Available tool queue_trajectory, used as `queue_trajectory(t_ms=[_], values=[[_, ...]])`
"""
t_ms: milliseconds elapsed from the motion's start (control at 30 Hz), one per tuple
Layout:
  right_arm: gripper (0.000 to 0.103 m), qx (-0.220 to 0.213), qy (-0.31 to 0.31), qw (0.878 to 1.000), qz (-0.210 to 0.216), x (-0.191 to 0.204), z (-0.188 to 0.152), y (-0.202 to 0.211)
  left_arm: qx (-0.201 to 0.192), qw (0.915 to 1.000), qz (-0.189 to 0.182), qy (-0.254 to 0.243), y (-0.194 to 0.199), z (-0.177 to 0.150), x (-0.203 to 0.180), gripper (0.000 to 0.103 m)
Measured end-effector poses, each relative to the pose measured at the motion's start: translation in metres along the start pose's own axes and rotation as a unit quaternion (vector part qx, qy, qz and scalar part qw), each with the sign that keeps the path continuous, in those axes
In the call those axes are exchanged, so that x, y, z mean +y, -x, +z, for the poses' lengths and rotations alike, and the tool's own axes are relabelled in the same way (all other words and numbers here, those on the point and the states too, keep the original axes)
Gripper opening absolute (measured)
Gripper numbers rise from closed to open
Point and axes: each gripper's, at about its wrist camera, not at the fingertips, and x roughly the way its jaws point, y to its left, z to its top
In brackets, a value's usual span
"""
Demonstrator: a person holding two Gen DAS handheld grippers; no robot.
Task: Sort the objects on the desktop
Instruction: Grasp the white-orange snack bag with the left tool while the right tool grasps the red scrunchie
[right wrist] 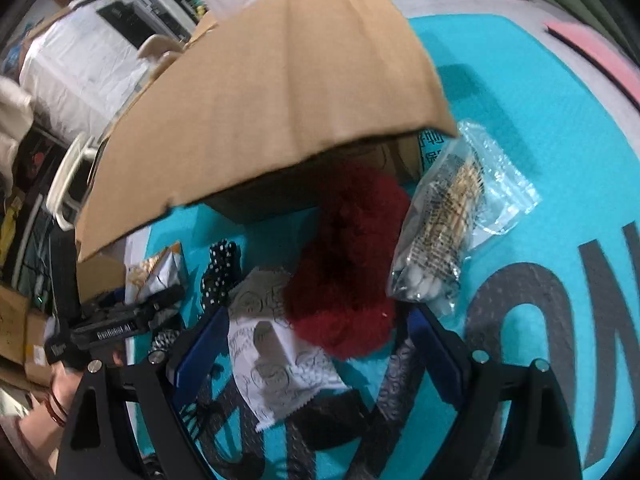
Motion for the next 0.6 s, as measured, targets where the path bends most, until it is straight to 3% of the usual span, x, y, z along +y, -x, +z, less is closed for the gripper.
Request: queue_trajectory(t_ms=[133, 267, 367, 400, 500, 600], values=[[0.091, -0.01, -0.02, 1.0, -0.002, -0.004, 0.005, -0.007, 0.003, 0.9999, 0.007, -0.011, -0.001, 0.001, -0.006, 0.095], [0.057, 0.015, -0.046, 0.999, 0.018, -0.01, 0.008, -0.022, 0.008, 0.9996, 0.02, -0.02, -0.002, 0.002, -0.013, 0.093], [0.046, 0.017, -0.055, 0.998, 0.028, -0.013, 0.006, -0.024, 0.006, 0.9998, 0.013, -0.017, 0.001, 0.002, -0.014, 0.09], [0.038, 0.011, -0.047, 0.999, 0.024, -0.012, 0.005, -0.021, 0.001, 0.9997, 0.014, -0.019, 0.003, 0.002, -0.015, 0.086], [0.034, 0.008, -0.033, 0.999, 0.018, -0.009, 0.003, -0.016, -0.017, 0.9987, 0.024, -0.041, 0.012, -0.001, -0.024, 0.074], [0.028, 0.012, -0.028, 0.999, 0.021, -0.011, -0.001, -0.014, -0.015, 0.9987, 0.017, -0.046, 0.014, -0.004, -0.029, 0.069]])
